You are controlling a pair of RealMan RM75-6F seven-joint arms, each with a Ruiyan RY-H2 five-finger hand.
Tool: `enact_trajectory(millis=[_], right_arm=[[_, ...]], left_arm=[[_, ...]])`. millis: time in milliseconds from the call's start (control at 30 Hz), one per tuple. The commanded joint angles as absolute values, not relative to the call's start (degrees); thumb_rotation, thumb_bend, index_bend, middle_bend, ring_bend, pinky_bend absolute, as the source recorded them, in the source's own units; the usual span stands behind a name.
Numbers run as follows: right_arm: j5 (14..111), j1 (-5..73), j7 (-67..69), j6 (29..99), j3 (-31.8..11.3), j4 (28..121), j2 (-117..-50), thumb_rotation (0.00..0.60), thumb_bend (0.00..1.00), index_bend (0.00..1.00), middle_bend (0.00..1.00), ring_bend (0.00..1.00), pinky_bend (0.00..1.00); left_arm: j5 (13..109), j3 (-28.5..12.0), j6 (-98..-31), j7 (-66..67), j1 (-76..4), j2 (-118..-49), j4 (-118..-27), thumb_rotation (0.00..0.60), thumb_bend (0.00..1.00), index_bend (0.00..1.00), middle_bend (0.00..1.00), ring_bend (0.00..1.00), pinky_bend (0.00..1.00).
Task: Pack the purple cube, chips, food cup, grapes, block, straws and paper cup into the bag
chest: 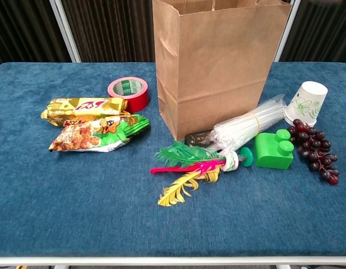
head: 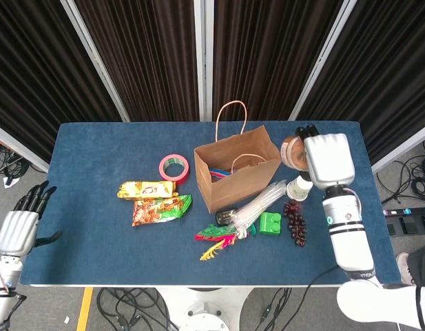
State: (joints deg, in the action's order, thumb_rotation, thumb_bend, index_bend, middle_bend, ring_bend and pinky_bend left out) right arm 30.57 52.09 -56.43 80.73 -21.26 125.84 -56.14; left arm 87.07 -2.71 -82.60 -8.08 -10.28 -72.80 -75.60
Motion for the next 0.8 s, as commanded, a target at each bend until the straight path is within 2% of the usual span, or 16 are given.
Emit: enact_trajectory(millis=[33, 200, 400, 633, 800], right_arm=[[24.2, 58.3, -61.1, 82.4, -25.6, 125.8, -57.0, 0.600, 0.05, 0.46, 0.43, 0.80, 0.84], [19.3, 64.2, -64.9, 83.5, -27.0, 122.2, -61.1, 0.600, 0.05, 0.47, 0.43, 0.80, 0.84], [15.7, 68.9, -65.0, 82.6, -26.4, 113.6, -69.2, 0.600, 0.05, 0.47, 0.43, 0.80, 0.84], [14.8, 71.4, -65.3, 81.3, -24.4, 107.9, -74.8, 0.600, 0.05, 0.47, 0.43, 0.80, 0.84], [14.6, 71.2, -64.6, 80.3, -23.7, 107.3, -75.4, 0.600, 0.01, 0.37, 0.41, 0.80, 0.84]], left_arm=[[87.1, -2.7, -82.3, -8.4, -10.5, -72.9, -75.4, 0.600, 0.08, 0.11, 0.09, 0.04, 0.20], [87.1, -2.5, -82.0, -9.0, -10.6, -72.9, -74.7, 0.600, 0.08, 0.11, 0.09, 0.03, 0.20], [86.5, -2.5, -82.3, -9.8, -10.0, -72.9, -73.6, 0.600, 0.09, 0.11, 0.09, 0.03, 0.20], [86.3, -2.4, -82.0, -10.1, -9.9, -73.3, -72.8, 0.600, 0.08, 0.11, 0.09, 0.03, 0.20], [86.3, -2.3, -81.8, -10.2, -9.9, -73.6, -72.3, 0.600, 0.08, 0.11, 0.09, 0.03, 0.20]])
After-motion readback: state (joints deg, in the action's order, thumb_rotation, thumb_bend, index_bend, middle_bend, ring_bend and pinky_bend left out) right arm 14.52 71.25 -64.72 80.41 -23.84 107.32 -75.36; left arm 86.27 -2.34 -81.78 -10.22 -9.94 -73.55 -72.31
